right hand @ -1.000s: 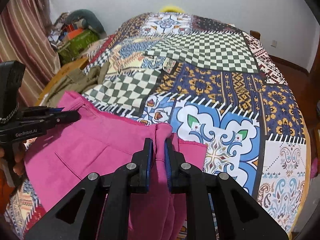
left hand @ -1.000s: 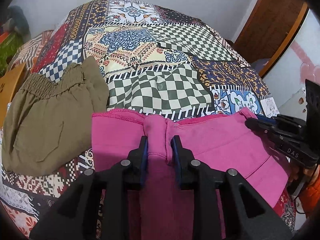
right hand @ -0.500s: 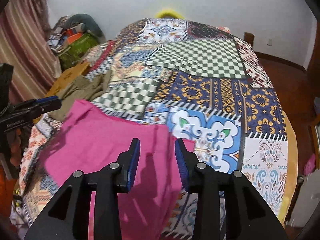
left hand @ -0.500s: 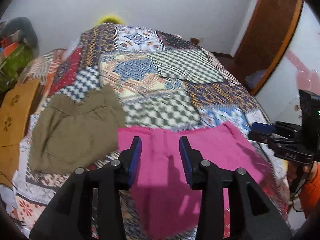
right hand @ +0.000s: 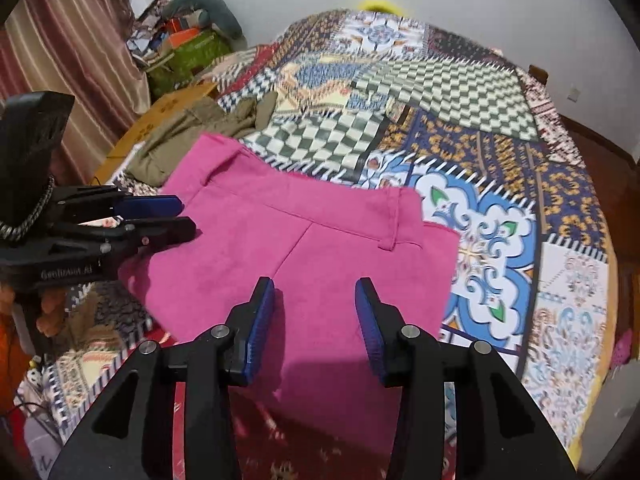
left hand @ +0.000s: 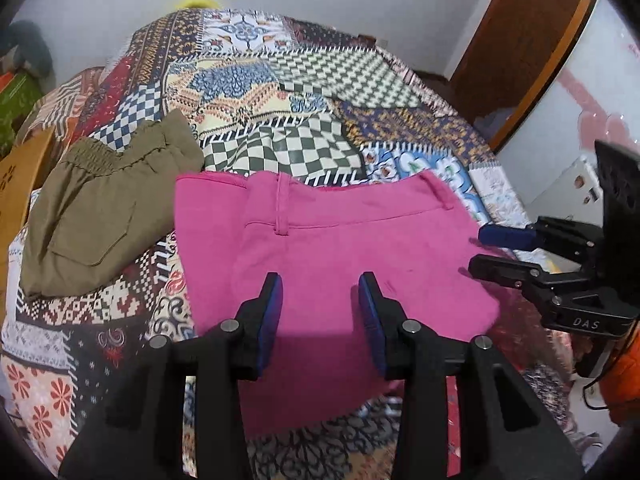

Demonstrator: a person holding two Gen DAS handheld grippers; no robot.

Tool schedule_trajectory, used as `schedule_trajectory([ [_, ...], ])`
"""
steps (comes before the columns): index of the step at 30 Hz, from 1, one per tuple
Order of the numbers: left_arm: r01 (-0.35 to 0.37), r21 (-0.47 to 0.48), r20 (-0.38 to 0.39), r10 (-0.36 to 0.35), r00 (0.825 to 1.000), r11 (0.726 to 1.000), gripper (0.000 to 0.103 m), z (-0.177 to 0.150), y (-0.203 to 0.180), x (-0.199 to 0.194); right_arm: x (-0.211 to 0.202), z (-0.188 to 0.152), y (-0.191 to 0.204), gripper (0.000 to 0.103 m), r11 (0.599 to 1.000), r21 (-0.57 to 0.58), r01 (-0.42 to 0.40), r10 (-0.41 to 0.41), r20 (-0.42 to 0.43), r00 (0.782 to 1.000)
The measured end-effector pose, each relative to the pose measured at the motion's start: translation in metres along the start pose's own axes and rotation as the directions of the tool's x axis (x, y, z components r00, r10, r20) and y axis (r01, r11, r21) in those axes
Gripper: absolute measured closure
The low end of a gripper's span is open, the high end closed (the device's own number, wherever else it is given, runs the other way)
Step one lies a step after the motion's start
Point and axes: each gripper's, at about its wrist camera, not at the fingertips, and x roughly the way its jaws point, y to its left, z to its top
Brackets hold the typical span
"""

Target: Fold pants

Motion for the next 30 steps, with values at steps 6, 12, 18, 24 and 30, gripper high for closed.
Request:
schedule_trajectory([
  [6,-0.028,0.002,-0.023,0.028,0.999,1.000,0.062,-0.026,0.001,-0.002,0.006,-0.021,0.002,0.064,1.000,0.009,0.003,-0.003,-0.044,0.999],
  [12,-0.089,-0.015,-0.004,0.089,0.996,0.996,0.062,-0.038,0.015,-0.026,-0.012,-0.031,0.002,0.061,0.999,0.038,0.021,-0.021,-0.021,1.000],
  [18,-0.113,-0.047,0.007,0.113,0.994,0.993,0.060,-0.038,0.031,-0.035,-0.033,-0.028,-0.005,0.054,0.996,0.065,0.058,-0.060,0.031,0.998],
  [24,-0.120,-0.075,0.019,0.122,0.992,0.990,0.042,-0.022,0.035,-0.028,-0.032,-0.016,-0.016,0.048,0.990,0.089,0.110,-0.114,0.048,0.992],
  [30,-0.087,-0.100,-0.004,0.087,0.996,0.991,0.036,-0.004,0.044,-0.006,-0.013,-0.013,-0.030,0.048,0.984,0.133,0.121,-0.122,-0.003,0.993],
])
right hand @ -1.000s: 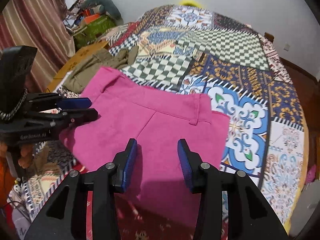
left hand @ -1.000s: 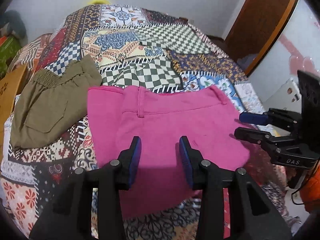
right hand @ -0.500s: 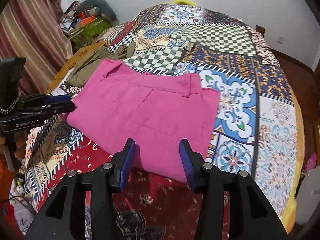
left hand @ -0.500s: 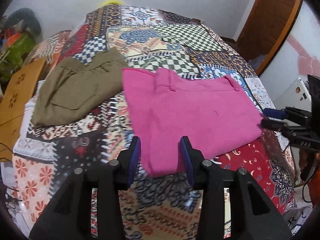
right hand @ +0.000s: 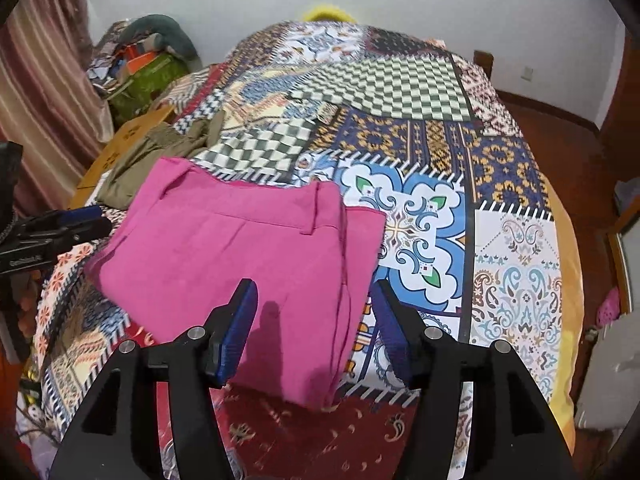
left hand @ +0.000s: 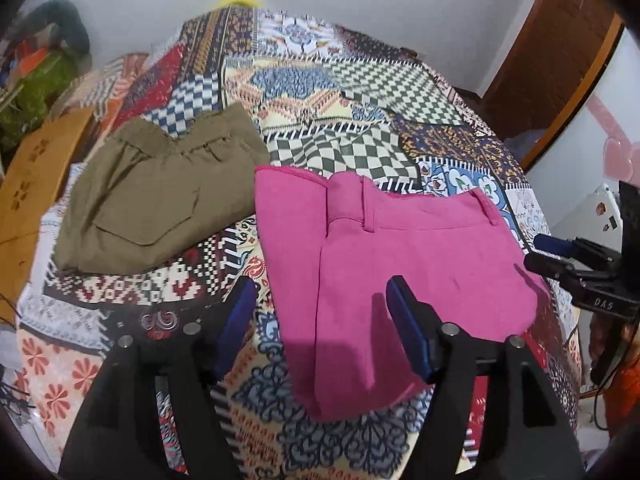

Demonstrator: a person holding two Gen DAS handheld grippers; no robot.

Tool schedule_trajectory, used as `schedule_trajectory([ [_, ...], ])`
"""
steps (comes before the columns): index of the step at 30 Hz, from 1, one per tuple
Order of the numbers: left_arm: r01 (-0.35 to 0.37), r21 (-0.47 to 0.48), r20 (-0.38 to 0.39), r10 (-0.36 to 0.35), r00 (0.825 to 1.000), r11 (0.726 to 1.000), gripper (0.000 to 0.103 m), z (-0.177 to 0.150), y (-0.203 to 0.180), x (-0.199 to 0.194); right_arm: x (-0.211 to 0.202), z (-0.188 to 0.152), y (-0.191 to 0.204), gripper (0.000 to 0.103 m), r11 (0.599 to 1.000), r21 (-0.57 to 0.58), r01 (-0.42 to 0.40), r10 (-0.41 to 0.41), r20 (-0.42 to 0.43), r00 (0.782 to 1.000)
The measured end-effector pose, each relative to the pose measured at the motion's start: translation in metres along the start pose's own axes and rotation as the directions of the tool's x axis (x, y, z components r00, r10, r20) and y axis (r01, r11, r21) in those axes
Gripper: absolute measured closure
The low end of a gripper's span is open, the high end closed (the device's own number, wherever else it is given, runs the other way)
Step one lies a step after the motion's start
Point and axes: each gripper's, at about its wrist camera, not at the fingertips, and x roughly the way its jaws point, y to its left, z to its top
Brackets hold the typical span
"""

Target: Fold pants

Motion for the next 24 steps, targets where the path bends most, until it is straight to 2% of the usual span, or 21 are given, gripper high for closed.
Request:
schedule_trajectory([
  [5,0.042,-0.060,-0.060,-0.046,0.997,0.997,0.036,0.000,0.011,0.026,0.019,0.000,-0.009,0.047,0.999,0.032,-0.001,0.002,-0.045,0.999],
  [7,0.061,-0.071,-0.071,-0.066,0.995,0.996,0.035,-0.001,0.012,0.031,0.023,0.001,-0.011,0.040,0.999,0.033,0.000,0.001,-0.051,0.999],
  [9,0.062,-0.064,-0.071,-0.066,0.995,0.996,0.035,-0.002,0.011,0.034,0.026,0.002,-0.013,0.038,0.999,0.033,-0.002,0.003,-0.045,0.999],
  [17,0.086,-0.061,-0.076,-0.091,0.993,0.994,0.032,0.008,0.004,0.045,0.044,0.005,-0.027,0.038,0.985,0.132,-0.113,0.122,-0.066,0.990],
  [24,0.098,-0.064,-0.077,-0.103,0.992,0.993,0.032,0.014,0.000,0.051,0.051,0.010,-0.030,0.037,0.975,0.162,-0.155,0.167,-0.063,0.984],
])
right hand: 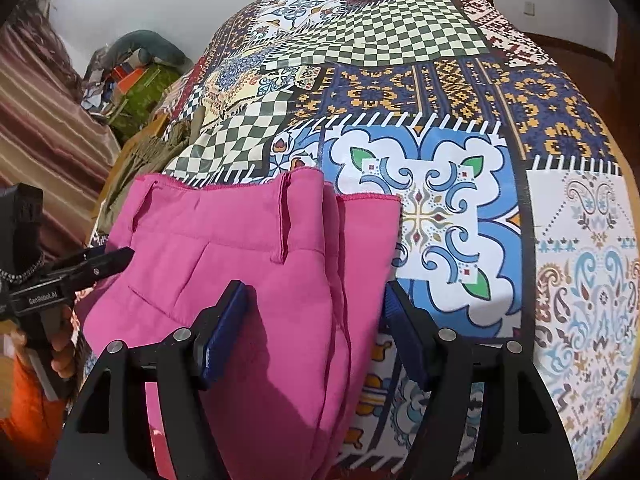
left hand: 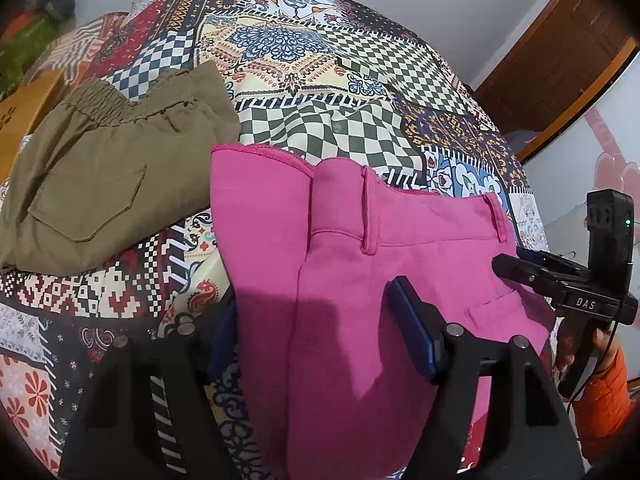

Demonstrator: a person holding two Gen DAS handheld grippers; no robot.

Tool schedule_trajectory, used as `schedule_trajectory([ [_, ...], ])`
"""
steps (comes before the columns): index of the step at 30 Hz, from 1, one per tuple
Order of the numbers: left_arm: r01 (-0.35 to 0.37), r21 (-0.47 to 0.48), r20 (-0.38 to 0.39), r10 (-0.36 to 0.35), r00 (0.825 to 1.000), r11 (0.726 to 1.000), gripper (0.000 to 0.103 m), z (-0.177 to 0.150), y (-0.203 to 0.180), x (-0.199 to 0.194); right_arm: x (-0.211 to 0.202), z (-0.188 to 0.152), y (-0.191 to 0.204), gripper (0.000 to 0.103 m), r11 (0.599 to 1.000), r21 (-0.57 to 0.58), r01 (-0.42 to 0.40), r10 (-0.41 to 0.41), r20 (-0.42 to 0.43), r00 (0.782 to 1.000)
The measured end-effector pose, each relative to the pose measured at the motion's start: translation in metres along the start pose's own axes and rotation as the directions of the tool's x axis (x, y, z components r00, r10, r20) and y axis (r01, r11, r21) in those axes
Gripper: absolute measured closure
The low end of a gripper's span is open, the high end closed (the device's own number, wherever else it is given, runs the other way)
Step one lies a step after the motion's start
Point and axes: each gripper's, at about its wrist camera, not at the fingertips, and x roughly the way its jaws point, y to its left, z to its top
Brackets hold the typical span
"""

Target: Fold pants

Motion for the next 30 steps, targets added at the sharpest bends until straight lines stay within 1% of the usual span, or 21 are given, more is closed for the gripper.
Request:
schedule_trajectory([
  [2,0.021,-0.005,-0.006,-0.021,1.000,1.000,0.032,-0.001,0.001,-0.001,0.000,-0.001,0.001,0.035,1.000,-0.002,-0.005,0.005,0.001,1.000],
  [5,0.048,-0.002,-0.018,-0.048,0.999,0.999,0.032,-0.007,0.001,-0.004,-0.003,-0.003,0.001,0.035,1.000,-0.013,-0.018,0.018,-0.007,1.000],
  [9,0.050,0.043,-0.021,-0.049,0.999,0.998,0.032,-0.017,-0.004,-0.010,-0.008,-0.010,0.003,0.035,0.999,-0.039,-0.037,0.036,-0.029,0.999],
  [14,0.063,0.024,-0.026,-0.062,0.998,0.998,0.033,-0.014,-0.003,-0.007,-0.006,-0.010,0.000,0.037,0.998,-0.018,-0.055,0.054,-0.027,0.998],
  [15,0.077,0.022,-0.026,-0.076,0.997,0.997,0.035,-0.012,-0.004,-0.006,-0.004,-0.008,0.001,0.038,0.998,-0.015,-0.058,0.058,-0.025,0.998],
  [16,0.091,0.025,-0.027,-0.090,0.996,0.996,0.038,-0.011,-0.005,-0.005,-0.003,-0.007,0.003,0.041,0.998,-0.020,-0.059,0.059,-0.025,0.998],
  [17,0.104,0.030,-0.028,-0.103,0.994,0.994,0.038,-0.010,-0.005,-0.003,-0.002,-0.006,0.005,0.042,0.998,-0.029,-0.057,0.056,-0.025,0.998],
  [20,0.129,0.019,-0.037,-0.128,0.991,0.991,0.045,-0.005,-0.005,0.002,0.001,-0.001,0.012,0.048,0.998,-0.049,-0.043,0.042,-0.017,0.999],
  [21,0.133,0.017,-0.040,-0.132,0.990,0.991,0.048,-0.004,-0.005,0.003,0.001,0.000,0.013,0.049,0.998,-0.049,-0.040,0.039,-0.016,0.999],
  [23,0.131,0.014,-0.040,-0.130,0.991,0.991,0.051,-0.001,-0.006,0.004,0.001,0.002,0.012,0.055,0.999,-0.042,-0.034,0.034,-0.007,0.999],
  [25,0.122,0.022,-0.035,-0.122,0.992,0.992,0.057,-0.001,-0.008,0.003,-0.001,0.004,0.008,0.064,0.999,-0.028,-0.035,0.035,0.006,0.999],
  [26,0.117,0.030,-0.030,-0.116,0.993,0.993,0.059,-0.001,-0.009,0.002,-0.002,0.005,0.007,0.066,0.999,-0.021,-0.036,0.036,0.010,0.999],
  [27,0.105,0.044,-0.023,-0.104,0.994,0.993,0.064,-0.002,-0.012,0.000,-0.004,0.005,0.005,0.070,0.999,-0.015,-0.037,0.038,0.017,0.999],
  [28,0.094,0.058,-0.016,-0.093,0.996,0.994,0.071,-0.002,-0.014,-0.003,-0.006,0.005,0.005,0.074,0.999,-0.015,-0.036,0.037,0.023,0.999],
  [30,0.073,0.084,0.004,-0.074,0.997,0.994,0.078,-0.003,-0.018,-0.008,-0.010,0.006,0.007,0.078,0.999,-0.032,-0.026,0.027,0.035,0.999],
])
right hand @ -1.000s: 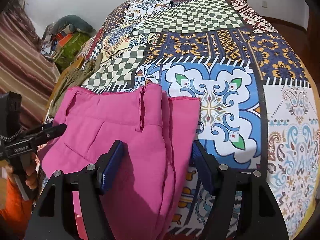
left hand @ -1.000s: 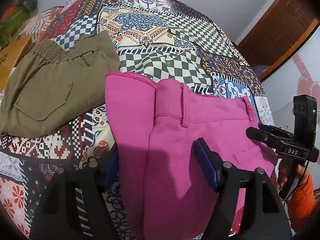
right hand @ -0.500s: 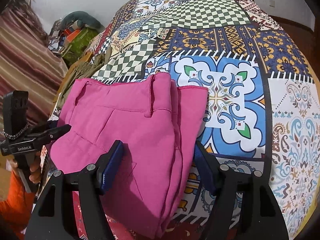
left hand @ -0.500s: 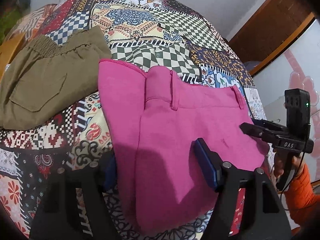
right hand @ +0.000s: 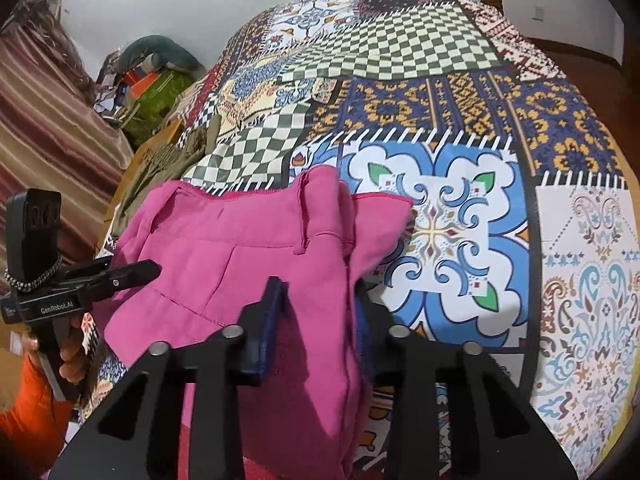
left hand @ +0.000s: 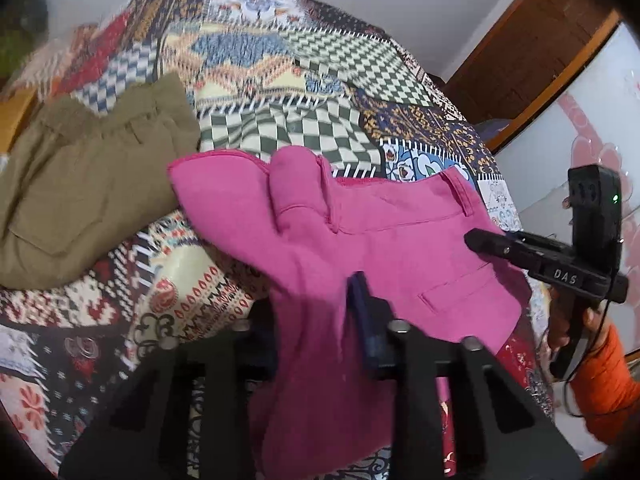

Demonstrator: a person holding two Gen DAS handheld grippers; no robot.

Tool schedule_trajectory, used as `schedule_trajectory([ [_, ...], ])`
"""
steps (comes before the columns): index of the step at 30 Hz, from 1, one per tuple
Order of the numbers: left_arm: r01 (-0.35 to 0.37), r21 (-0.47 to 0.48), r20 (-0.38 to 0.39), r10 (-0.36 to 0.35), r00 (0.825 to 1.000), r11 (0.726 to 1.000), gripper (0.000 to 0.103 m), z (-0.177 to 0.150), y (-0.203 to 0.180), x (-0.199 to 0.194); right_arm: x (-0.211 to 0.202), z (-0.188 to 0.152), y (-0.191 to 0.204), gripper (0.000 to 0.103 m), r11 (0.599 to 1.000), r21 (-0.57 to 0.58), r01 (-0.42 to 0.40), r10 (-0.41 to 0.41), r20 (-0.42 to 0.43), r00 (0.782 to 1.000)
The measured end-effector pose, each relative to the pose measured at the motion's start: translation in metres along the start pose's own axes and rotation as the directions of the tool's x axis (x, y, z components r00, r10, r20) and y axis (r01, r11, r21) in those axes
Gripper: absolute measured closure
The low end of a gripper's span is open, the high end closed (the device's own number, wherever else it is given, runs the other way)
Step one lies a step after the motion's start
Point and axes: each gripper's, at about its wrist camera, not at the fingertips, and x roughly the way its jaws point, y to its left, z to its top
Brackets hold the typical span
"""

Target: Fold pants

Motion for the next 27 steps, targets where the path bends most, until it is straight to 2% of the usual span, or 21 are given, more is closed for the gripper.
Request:
schedule_trajectory([
  [4,-0.036,0.049,0.030,0.034,0.999,0.998,0.084,0.000,-0.012,-0.011,-0.008,0.003,0.010,0.087,0.999,-0.033,0.018,-0.017,0.033,0.999],
  [7,-0.050,0.069,0.055,0.047,0.997,0.996,0.085,0.000,-0.018,-0.020,-0.015,0.006,0.017,0.088,0.999,-0.048,0.021,-0.018,0.057,0.998],
  [18,-0.057,0.071,0.140,0.047,0.989,0.996,0.085,-0.003,-0.027,-0.068,-0.049,0.005,0.044,0.089,0.995,-0.098,0.014,-0.001,0.128,0.992],
  [27,-0.098,0.066,0.233,0.080,0.969,0.993,0.085,-0.011,-0.022,-0.122,-0.072,0.012,0.086,0.089,0.985,-0.172,0.014,0.018,0.185,0.982],
])
